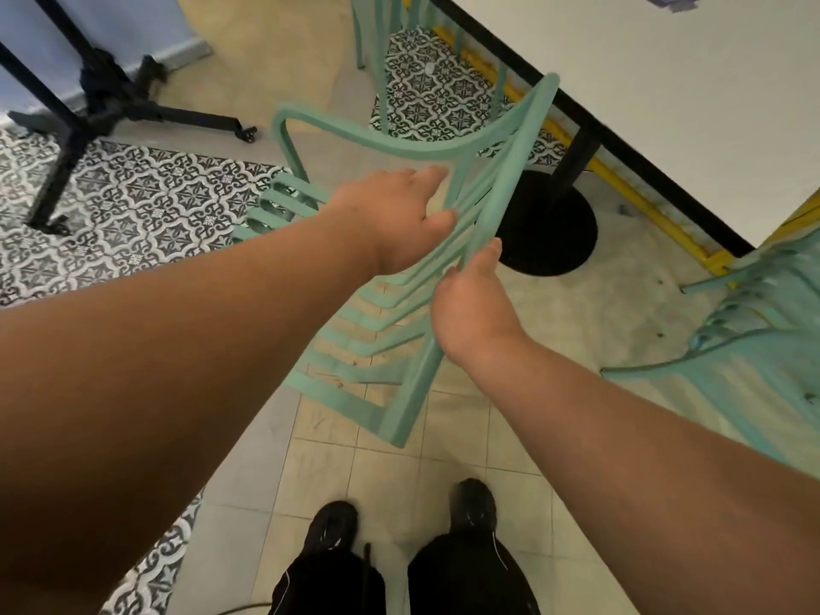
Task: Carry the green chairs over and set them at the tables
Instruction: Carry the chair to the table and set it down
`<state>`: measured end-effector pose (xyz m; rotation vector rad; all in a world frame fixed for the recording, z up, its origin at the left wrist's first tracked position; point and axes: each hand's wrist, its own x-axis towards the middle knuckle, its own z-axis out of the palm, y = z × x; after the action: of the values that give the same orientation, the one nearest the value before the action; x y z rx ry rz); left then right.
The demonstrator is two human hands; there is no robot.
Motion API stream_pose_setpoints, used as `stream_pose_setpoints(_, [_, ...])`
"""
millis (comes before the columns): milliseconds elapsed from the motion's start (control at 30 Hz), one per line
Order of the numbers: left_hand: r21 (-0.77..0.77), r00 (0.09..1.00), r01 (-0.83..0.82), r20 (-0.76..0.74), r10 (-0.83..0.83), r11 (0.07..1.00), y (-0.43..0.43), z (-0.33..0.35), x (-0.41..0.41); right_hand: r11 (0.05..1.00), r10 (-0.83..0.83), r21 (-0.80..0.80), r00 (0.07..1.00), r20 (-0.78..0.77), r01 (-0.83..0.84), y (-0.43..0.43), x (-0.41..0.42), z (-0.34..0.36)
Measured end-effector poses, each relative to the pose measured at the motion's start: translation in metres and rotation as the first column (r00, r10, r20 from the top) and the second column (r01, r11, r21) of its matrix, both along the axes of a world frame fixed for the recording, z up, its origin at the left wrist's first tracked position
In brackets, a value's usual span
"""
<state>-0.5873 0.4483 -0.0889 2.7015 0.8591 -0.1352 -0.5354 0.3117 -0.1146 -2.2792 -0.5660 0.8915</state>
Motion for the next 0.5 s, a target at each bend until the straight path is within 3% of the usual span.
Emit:
stream_pose_setpoints(133, [-0.066, 0.999, -0.042, 0.016, 0.043, 0.997, -0.012, 0.01, 0.034, 0.999, 0.022, 0.043, 0.999, -0.044, -0.02, -0.019, 0.014, -0.004])
stream_pose_setpoints(300, [-0.231, 0.982, -0.168, 0.041, 0.182, 0.958, -0.04, 0.008, 0.104, 0.998, -0.017, 0.057, 0.997, 0.077, 0.012, -0.045, 0.068, -0.009])
stream_pose_setpoints(433, [-0.157, 0.945, -0.325, -0.02, 0.326, 0.932, -0.053, -0.015, 0.136, 0.999, -0.029, 0.036, 0.99, 0.141, 0.024, -0.066, 0.103, -0.013])
stream_pose_setpoints(500, [-0.077, 0.951, -0.31, -0.015, 0.31, 0.948, -0.053, -0.026, 0.135, 1.0, -0.01, 0.015, 0.985, 0.17, 0.007, -0.073, 0.115, -0.017])
